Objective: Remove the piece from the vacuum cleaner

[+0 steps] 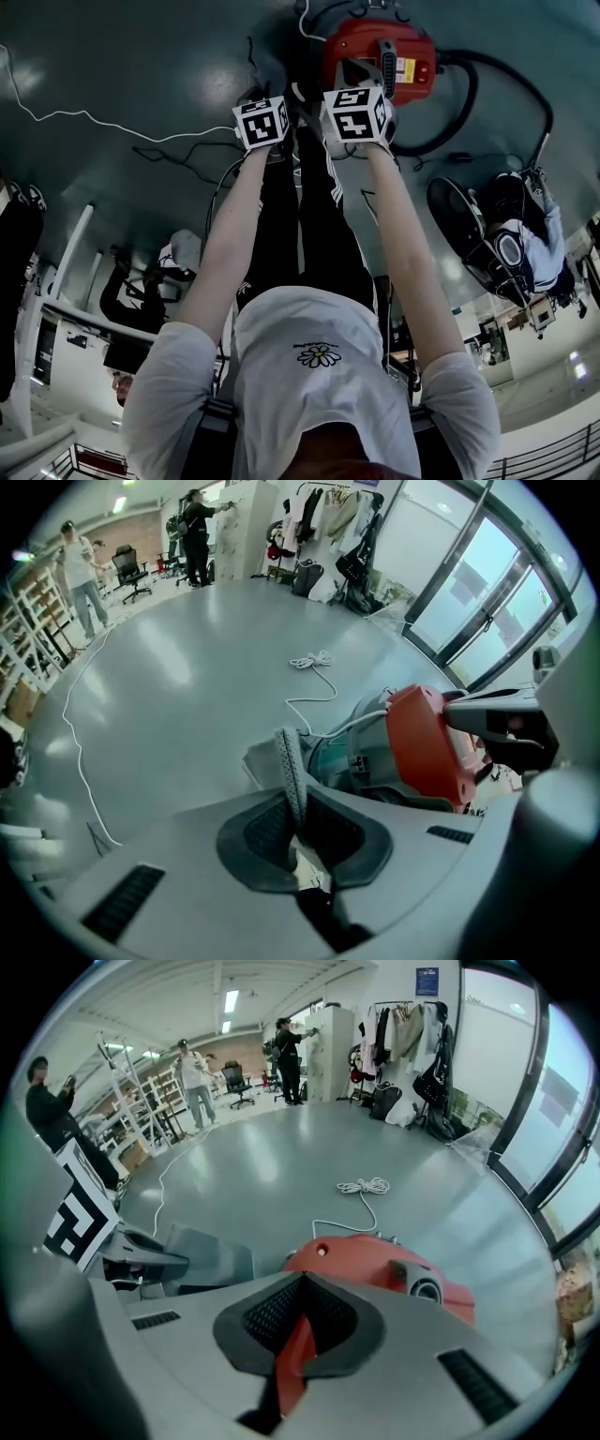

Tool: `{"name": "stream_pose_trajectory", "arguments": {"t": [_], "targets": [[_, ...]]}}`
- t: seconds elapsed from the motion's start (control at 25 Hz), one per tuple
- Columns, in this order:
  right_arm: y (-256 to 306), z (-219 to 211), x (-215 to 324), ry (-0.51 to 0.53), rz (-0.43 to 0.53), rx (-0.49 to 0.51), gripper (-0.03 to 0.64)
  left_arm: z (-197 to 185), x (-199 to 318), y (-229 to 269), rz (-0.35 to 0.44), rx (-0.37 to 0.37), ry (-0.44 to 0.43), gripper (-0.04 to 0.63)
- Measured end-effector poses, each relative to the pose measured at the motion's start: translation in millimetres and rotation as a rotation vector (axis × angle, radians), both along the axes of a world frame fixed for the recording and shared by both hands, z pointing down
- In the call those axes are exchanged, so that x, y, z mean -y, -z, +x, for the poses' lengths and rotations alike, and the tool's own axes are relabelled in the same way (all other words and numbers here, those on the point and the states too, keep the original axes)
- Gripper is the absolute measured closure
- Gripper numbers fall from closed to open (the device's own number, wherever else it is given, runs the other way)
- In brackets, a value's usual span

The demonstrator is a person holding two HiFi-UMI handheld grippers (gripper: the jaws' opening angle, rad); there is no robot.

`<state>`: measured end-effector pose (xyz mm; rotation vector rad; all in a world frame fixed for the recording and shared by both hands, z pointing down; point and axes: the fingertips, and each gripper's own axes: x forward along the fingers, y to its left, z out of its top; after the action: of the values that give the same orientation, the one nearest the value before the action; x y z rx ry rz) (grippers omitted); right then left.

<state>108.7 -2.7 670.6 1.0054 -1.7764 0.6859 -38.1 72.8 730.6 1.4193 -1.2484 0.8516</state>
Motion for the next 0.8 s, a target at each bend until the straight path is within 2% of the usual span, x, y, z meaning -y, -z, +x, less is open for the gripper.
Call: {"name": "stream_pose_trajectory", "arguments": {"t": [0.2, 0.44, 0.6, 0.76, 0.8], "targets": [[-1.2, -0.5, 0.6, 0.022, -0.003, -0.026, 0.604, -1.9, -10.8, -4.5, 0.006, -0.059, 0.104, 0.580], [-0.7, -2.2, 0.5, 0.015, 0.001, -0.033, 0.604, -7.6, 7.0, -11.5, 0.016, -0.075, -0.029, 0.580], [1.2, -2.9, 1.6, 0.022, 0.009, -0.034, 0.604, -8.4, 5.4, -11.8, 0.036, -0.100, -0.049, 0.578], [2.3, -4.1, 2.4, 0.032, 0.035, -0.046, 0.604, -5.3, 7.2, -9.2, 0.077, -0.120, -0.150, 0.578], [2.2, -4.1, 2.0, 0.029, 0.034, -0.046, 0.606, -5.1, 8.5, -10.1, 0.076, -0.119, -0.143, 0.578]]}}
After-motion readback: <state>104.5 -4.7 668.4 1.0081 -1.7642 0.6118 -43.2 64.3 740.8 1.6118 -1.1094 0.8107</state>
